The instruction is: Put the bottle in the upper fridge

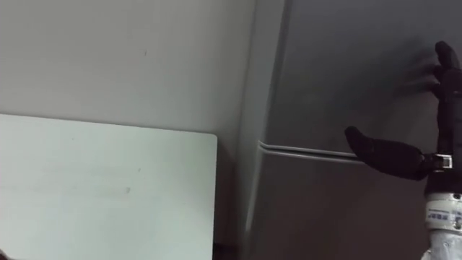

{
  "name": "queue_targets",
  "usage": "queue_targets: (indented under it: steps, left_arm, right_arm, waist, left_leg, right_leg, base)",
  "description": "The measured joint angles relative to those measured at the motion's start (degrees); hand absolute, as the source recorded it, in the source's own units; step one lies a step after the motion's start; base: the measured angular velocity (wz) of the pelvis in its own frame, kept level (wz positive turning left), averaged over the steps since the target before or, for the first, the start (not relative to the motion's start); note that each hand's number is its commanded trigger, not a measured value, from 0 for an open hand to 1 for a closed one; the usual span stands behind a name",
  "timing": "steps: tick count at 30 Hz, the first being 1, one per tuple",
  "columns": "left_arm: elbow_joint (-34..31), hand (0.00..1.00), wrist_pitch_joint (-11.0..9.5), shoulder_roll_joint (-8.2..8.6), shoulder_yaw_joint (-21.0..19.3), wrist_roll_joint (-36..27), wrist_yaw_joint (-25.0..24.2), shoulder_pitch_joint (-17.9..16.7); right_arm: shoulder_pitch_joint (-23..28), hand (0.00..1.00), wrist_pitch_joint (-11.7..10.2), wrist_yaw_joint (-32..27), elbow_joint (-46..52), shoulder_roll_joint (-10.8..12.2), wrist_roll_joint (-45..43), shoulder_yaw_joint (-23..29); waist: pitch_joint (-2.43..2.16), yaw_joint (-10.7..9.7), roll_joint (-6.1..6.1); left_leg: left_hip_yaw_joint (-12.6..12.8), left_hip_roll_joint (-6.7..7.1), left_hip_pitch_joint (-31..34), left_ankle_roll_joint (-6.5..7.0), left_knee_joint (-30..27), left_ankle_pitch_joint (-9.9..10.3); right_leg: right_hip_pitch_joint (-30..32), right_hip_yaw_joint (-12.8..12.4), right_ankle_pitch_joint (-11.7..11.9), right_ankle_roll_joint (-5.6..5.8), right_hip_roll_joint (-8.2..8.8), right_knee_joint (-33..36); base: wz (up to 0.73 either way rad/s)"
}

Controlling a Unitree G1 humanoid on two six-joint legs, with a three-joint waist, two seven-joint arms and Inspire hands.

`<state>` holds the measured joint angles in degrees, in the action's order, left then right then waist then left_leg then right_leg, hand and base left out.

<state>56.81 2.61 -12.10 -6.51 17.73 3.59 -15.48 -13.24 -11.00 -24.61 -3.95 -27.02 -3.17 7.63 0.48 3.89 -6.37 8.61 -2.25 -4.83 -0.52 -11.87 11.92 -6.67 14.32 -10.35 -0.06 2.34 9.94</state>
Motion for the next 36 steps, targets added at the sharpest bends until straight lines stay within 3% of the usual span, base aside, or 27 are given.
queue_targets:
  steps: [8, 24, 33, 36]
  left_arm:
    - [-0.4, 0.00, 1.3, -0.19, 0.0, 0.1, -0.9, 0.1]
    - [-3.7, 0.00, 3.4, -1.48, 1.1, 0.0, -0.8, 0.2]
    - [-4.4, 0.00, 3.4, -1.48, 1.2, 0.0, -0.8, 0.2]
    - [-4.5, 0.00, 3.4, -1.46, 1.0, 0.1, -0.9, -0.1]
  right_arm:
    - [-1.5, 0.00, 0.5, -2.3, -4.9, 0.0, -8.7, -0.8]
    - [-3.7, 0.00, 2.4, -1.9, -10.6, -0.2, -9.4, -1.9]
    - [-3.7, 0.00, 3.5, -1.9, -10.9, -0.2, -8.5, -1.9]
    - [-3.6, 0.00, 5.2, -1.9, -8.3, -0.2, -8.1, -1.9]
  waist:
    - [-0.20, 0.8, -0.17]
    - [-0.27, 1.0, -0.14]
    - [-0.84, 0.9, 0.00]
    - [-0.87, 0.7, -0.01]
  left_leg:
    - [-0.3, 0.30, 0.8, 0.25, -0.5, -0.4]
    - [-1.1, 0.38, 1.3, 0.64, -1.7, -0.7]
    - [-1.1, 0.58, 1.4, 0.82, -1.6, -0.8]
    - [-1.1, 0.60, 1.4, 0.84, -1.5, -0.8]
  right_leg:
    - [0.7, 0.0, 0.1, 0.10, 0.29, 0.8]
    - [0.3, 0.6, 0.6, 0.28, 0.44, 0.8]
    - [0.6, 0.5, 0.8, 0.32, 0.58, 0.9]
    - [0.6, 0.4, 0.9, 0.33, 0.57, 0.8]
  base:
    - [0.01]
    - [0.02]
    - [0.00]
    - [0.00]
